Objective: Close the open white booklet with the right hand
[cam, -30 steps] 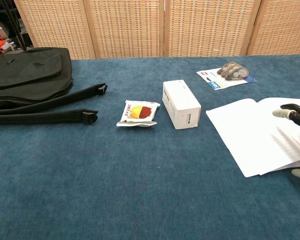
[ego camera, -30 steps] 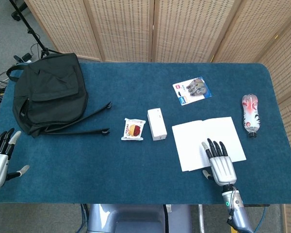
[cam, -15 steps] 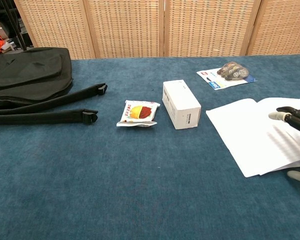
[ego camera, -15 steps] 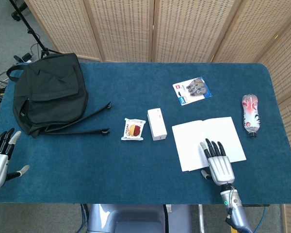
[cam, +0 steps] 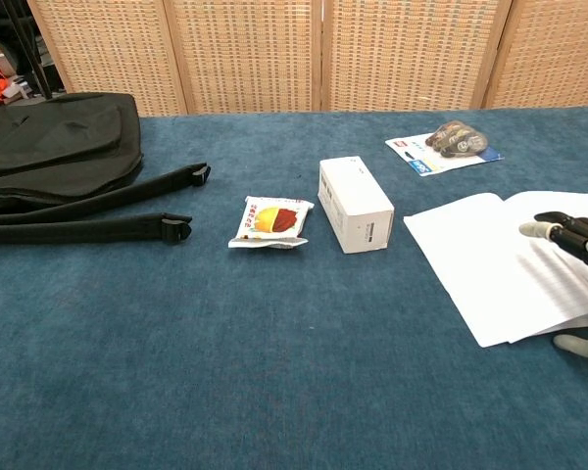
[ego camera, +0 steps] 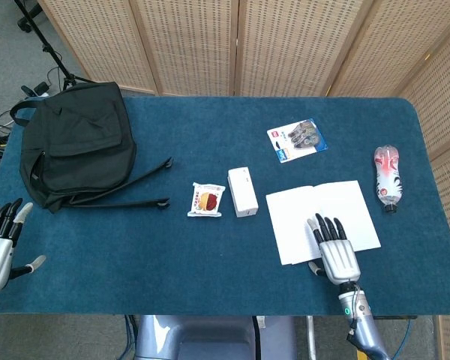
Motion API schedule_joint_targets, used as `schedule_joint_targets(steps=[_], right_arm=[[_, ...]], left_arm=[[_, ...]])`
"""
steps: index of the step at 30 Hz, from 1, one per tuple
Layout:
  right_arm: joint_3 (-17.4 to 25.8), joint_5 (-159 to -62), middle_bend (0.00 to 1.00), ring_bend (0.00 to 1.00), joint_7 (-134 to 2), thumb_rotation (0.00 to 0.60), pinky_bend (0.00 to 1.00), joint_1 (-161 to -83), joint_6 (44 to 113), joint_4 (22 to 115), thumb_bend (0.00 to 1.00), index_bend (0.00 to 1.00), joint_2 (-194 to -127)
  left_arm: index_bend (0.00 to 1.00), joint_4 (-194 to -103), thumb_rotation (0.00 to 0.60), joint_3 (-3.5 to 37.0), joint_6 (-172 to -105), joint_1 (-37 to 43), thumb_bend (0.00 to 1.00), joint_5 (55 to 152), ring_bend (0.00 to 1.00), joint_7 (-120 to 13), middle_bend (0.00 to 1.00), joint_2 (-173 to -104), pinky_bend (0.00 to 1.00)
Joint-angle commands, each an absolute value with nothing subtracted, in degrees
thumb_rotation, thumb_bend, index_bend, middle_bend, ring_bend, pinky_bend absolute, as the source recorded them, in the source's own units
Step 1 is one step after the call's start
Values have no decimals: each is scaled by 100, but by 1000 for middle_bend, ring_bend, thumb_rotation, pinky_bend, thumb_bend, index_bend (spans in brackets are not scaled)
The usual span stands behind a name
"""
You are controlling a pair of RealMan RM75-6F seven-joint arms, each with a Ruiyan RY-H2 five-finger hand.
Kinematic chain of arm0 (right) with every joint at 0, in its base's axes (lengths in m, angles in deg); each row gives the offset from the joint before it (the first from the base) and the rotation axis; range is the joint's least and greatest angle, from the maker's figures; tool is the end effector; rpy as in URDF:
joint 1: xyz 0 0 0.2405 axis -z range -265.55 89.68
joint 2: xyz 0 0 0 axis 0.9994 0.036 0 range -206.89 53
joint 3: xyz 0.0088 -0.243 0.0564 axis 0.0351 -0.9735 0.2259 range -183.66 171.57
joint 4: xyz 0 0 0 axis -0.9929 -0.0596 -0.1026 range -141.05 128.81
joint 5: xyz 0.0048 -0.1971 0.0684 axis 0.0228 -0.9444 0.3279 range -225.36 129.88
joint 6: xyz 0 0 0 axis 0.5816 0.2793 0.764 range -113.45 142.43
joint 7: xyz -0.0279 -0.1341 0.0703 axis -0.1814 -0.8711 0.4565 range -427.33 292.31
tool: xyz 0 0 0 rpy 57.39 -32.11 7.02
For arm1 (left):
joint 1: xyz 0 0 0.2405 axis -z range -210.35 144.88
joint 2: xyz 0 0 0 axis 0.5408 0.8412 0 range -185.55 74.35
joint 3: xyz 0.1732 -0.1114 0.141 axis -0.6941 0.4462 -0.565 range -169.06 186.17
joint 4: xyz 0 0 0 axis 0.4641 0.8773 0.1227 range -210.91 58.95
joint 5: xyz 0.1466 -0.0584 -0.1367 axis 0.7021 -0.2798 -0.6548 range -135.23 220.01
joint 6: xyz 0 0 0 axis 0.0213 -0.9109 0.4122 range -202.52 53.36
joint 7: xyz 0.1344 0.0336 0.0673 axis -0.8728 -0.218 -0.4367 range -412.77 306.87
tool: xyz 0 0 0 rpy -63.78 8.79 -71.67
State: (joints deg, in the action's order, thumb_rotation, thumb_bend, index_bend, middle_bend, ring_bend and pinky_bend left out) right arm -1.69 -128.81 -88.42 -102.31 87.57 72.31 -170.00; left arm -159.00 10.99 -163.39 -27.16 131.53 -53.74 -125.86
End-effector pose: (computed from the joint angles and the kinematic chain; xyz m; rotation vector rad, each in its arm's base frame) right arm -0.2598 -0.2354 -0.0084 1.6054 -0.8948 0.8033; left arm -0.3127 0.1941 0.1428 -1.4198 -0.7776 -0.9265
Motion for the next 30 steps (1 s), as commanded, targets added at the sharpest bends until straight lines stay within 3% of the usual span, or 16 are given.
schedule_joint_targets(steps=[1, 30], right_arm=[[-170, -12866, 0, 0, -8829, 600, 0, -10242, 8742, 7207, 258, 0, -17016], [-126, -12944, 0, 0, -8117, 600, 0, -10259, 8948, 6748, 260, 0, -17251]], left_arm=[[0, -15899, 552, 1098, -16334, -2714, 68, 13152, 0, -5377, 0, -12587, 0], [0, -15902, 552, 1087, -16322, -2706, 68, 13164, 0, -5388, 0, -12596, 0]])
